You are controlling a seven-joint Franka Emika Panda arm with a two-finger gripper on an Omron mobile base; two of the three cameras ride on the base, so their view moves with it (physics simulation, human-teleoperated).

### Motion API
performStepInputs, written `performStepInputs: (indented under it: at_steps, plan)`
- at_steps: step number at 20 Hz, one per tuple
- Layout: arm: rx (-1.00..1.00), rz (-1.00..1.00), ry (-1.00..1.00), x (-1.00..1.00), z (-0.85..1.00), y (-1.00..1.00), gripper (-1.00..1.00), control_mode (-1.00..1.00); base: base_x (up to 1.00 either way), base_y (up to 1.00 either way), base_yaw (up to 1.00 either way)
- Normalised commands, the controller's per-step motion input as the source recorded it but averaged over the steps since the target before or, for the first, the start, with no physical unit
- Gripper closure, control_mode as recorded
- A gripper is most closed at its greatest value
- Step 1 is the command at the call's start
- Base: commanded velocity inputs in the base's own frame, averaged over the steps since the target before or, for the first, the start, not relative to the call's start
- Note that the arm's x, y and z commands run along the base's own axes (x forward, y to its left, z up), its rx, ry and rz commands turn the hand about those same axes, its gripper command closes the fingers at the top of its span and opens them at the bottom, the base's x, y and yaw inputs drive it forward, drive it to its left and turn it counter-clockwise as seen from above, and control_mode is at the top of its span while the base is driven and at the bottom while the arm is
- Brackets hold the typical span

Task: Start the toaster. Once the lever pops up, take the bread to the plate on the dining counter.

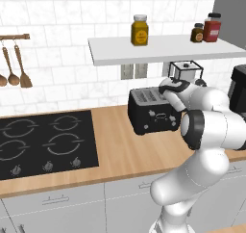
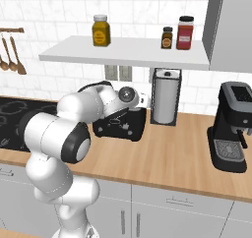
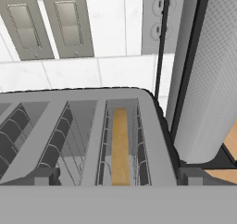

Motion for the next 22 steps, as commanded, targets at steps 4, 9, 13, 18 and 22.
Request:
performStepInputs:
  at_steps: [4, 9, 13, 18, 22]
  plan:
    - [0.0, 0.0, 0.0, 0.0, 0.0, 0.0, -1.0, -1.0, 0.0, 0.0, 0.0]
    - [0.0, 0.0, 0.0, 0.0, 0.0, 0.0, -1.0, -1.0, 0.0, 0.0, 0.0]
    - [0.0, 0.0, 0.0, 0.0, 0.0, 0.0, -1.0, -1.0, 0.0, 0.0, 0.0]
    - [0.0, 0.0, 0.0, 0.0, 0.0, 0.0, -1.0, -1.0, 0.0, 0.0, 0.0]
    - [0.0, 0.0, 0.0, 0.0, 0.0, 0.0, -1.0, -1.0, 0.0, 0.0, 0.0]
